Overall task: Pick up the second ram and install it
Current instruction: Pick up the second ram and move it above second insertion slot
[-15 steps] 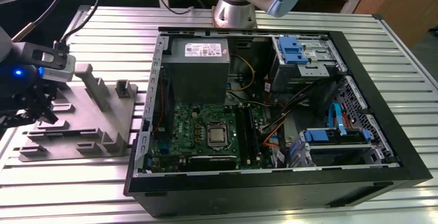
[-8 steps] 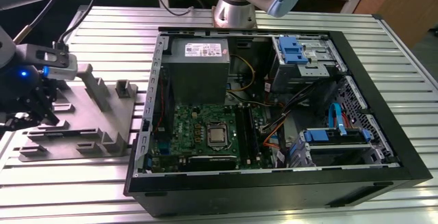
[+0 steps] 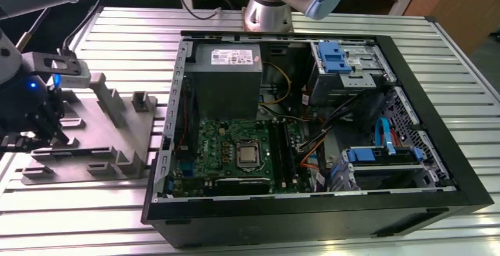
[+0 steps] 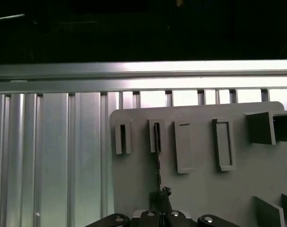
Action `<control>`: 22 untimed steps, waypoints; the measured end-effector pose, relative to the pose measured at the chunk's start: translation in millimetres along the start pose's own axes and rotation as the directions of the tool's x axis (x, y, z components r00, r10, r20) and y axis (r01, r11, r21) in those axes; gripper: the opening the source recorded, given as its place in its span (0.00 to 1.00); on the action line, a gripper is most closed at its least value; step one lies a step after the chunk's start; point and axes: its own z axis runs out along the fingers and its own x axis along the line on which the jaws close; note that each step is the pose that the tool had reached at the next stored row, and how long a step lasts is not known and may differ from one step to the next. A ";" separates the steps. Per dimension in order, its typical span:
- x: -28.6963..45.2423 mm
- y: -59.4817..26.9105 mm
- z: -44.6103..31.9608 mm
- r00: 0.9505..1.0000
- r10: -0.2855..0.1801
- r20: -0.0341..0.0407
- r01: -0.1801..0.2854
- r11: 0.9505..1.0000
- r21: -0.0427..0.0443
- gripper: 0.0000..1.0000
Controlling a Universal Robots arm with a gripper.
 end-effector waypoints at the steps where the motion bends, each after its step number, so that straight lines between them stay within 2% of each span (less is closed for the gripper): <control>1: 0.0 0.0 0.0 1.000 -0.001 0.000 0.001 1.000 0.000 0.10; 7: 0.1 1.8 1.5 1.000 -0.001 0.000 0.001 1.000 0.001 0.10; 14: -0.1 7.6 9.6 1.000 -0.001 0.000 0.001 1.000 0.002 0.10; 19: -0.1 7.8 15.8 1.000 -0.001 0.000 0.001 1.000 0.002 0.10; 22: -0.1 7.9 16.2 1.000 -0.001 0.000 0.001 1.000 0.002 0.10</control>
